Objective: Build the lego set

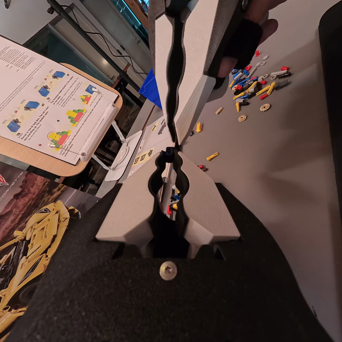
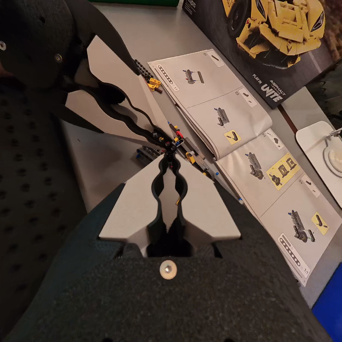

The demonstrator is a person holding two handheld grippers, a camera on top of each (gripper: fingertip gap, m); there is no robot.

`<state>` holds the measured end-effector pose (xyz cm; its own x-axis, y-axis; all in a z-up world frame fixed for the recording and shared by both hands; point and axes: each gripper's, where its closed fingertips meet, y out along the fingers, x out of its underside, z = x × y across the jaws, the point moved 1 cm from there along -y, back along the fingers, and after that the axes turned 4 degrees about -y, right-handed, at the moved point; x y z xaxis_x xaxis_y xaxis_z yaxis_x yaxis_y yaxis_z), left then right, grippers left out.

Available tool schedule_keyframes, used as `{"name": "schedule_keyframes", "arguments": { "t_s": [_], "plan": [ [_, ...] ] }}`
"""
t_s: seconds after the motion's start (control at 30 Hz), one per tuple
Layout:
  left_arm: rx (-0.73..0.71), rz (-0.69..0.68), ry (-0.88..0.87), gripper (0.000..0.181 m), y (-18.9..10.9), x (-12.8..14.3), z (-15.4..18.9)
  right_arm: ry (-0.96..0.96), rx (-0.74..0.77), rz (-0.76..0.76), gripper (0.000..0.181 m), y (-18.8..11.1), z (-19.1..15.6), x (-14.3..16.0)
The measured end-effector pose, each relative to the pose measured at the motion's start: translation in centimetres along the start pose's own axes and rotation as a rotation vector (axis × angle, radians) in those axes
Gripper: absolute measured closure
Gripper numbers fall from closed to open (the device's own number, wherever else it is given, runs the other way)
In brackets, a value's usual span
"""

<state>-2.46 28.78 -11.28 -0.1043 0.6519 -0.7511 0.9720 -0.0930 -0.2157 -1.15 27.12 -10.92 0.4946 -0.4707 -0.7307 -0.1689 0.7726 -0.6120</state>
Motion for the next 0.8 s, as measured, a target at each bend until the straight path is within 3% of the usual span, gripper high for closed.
{"name": "schedule_keyframes", "arguments": {
  "t_s": [0.37,0.53,0.7,0.8],
  "plan": [
    [0.028,0.047,-0.09,0.175,-0.3,-0.7,-0.2,-0.034,-0.013,0.061,0.177,-0.4,-0.2,-0.6],
    [0.067,0.142,-0.238,0.175,-0.9,-1.9,-0.8,0.249,-0.125,0.307,0.177,-1.7,0.0,-1.7],
    [0.086,0.16,-0.286,0.175,-0.9,-2.1,-0.8,0.343,-0.147,0.381,0.177,-1.8,-0.1,-1.6],
    [0.08,0.144,-0.249,0.175,-0.8,-1.9,-0.6,0.332,-0.144,0.35,0.177,-1.5,-0.3,-1.2]
  ]
}}
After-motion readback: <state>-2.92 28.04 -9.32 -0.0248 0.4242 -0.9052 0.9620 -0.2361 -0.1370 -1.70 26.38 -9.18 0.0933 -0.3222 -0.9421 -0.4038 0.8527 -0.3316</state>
